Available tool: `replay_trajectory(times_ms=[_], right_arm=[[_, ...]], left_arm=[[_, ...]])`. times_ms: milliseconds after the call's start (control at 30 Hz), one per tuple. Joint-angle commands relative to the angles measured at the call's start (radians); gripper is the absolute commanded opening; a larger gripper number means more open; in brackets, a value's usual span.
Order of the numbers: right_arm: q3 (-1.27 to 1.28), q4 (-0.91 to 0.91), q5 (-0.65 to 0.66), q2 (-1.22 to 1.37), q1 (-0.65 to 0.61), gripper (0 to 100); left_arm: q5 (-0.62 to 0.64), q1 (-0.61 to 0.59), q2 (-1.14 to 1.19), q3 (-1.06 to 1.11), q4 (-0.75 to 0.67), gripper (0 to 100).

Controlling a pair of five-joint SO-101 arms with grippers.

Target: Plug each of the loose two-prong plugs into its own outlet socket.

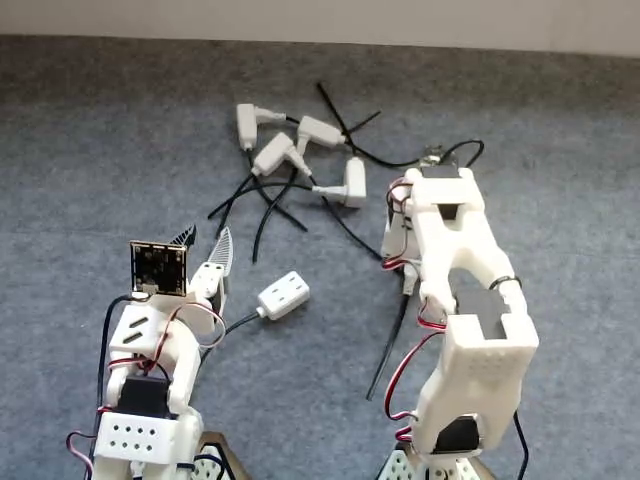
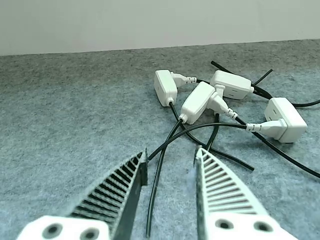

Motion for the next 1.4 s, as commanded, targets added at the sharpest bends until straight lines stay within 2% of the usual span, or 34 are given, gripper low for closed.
replay_trajectory(times_ms=[0, 267, 367, 733, 967, 1100, 1233, 1367], right_arm=[[-0.015, -0.007, 0.068, -0.012, -0.019, 12.0], [0.024, -0.007, 0.137, -0.013, -0.012, 11.8], [0.002, 0.030, 0.187, -0.018, 0.002, 7.9], [-0.317, 0.292, 0.333, -0.016, 0.002, 6.3], [-0.550, 0.506, 0.511, -0.018, -0.051, 6.3], [-0.613, 0.512, 0.551, -0.041, -0.107, 6.0], [-0.611, 0.513, 0.677, -0.094, -0.202, 6.0], [-0.565, 0.513, 0.747, -0.170, -0.291, 6.0]], left_arm=[[0.000, 0.008, -0.013, 0.022, 0.003, 16], [0.000, 0.008, -0.013, 0.022, 0.003, 16], [0.000, 0.008, -0.013, 0.022, 0.003, 16], [0.000, 0.007, -0.015, 0.022, 0.002, 16], [0.005, 0.045, -0.025, 0.024, -0.005, 16], [0.005, 0.107, -0.025, 0.024, -0.101, 16], [0.006, 0.128, -0.025, 0.024, -0.247, 16], [0.008, 0.128, -0.025, 0.024, -0.347, 16]])
